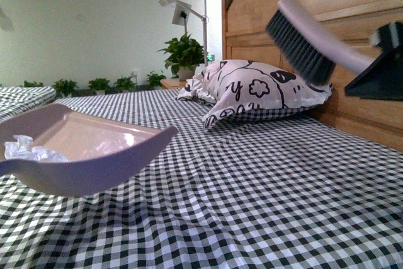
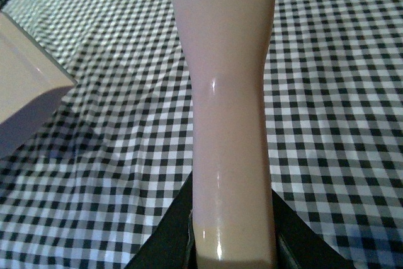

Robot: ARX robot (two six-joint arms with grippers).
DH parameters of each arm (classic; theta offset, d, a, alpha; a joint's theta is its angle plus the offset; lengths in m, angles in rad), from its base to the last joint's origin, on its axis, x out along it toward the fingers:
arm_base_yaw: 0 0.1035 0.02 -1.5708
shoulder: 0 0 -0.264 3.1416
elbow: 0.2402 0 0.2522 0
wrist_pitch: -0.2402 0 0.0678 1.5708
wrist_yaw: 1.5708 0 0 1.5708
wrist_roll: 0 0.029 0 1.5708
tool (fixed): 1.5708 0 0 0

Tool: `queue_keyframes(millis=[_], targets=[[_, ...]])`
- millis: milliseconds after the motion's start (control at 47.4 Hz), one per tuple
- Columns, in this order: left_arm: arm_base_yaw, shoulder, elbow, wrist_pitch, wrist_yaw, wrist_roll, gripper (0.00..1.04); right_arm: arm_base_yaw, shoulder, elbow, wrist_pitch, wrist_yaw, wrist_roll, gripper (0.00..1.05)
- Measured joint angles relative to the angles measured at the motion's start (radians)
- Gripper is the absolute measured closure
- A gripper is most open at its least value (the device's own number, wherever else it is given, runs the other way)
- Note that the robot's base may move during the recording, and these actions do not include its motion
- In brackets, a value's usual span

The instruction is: Clean up trash

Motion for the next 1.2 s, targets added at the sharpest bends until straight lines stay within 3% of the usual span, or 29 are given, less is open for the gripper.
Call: queue_keyframes(millis=[148, 296, 465, 781, 1014, 1204], targets=[[0.002, -0.064, 0.008, 0.035, -0.098, -0.088, 0.78, -0.06, -0.183, -0.051, -0.038, -0.098, 0.091, 0.86], [-0.011, -0.164, 0.023, 0.074, -0.292, -0.148, 0.78, -0.119, -0.349, -0.06, -0.084, -0.225, 0.152, 0.86], [-0.064, -0.283, 0.023, 0.106, -0.401, -0.184, 0.78, -0.151, -0.452, -0.059, -0.117, -0.265, 0.205, 0.86], [-0.163, -0.482, 0.009, 0.079, -0.597, -0.23, 0.78, -0.147, -0.628, -0.085, -0.142, -0.214, 0.232, 0.86], [-0.307, -0.64, -0.051, 0.005, -0.771, -0.274, 0.78, -0.027, -0.764, -0.127, -0.132, -0.001, 0.228, 0.86], [-0.432, -0.761, -0.13, -0.054, -0.893, -0.335, 0.78, -0.072, -0.792, -0.18, -0.125, -0.014, 0.225, 0.86]])
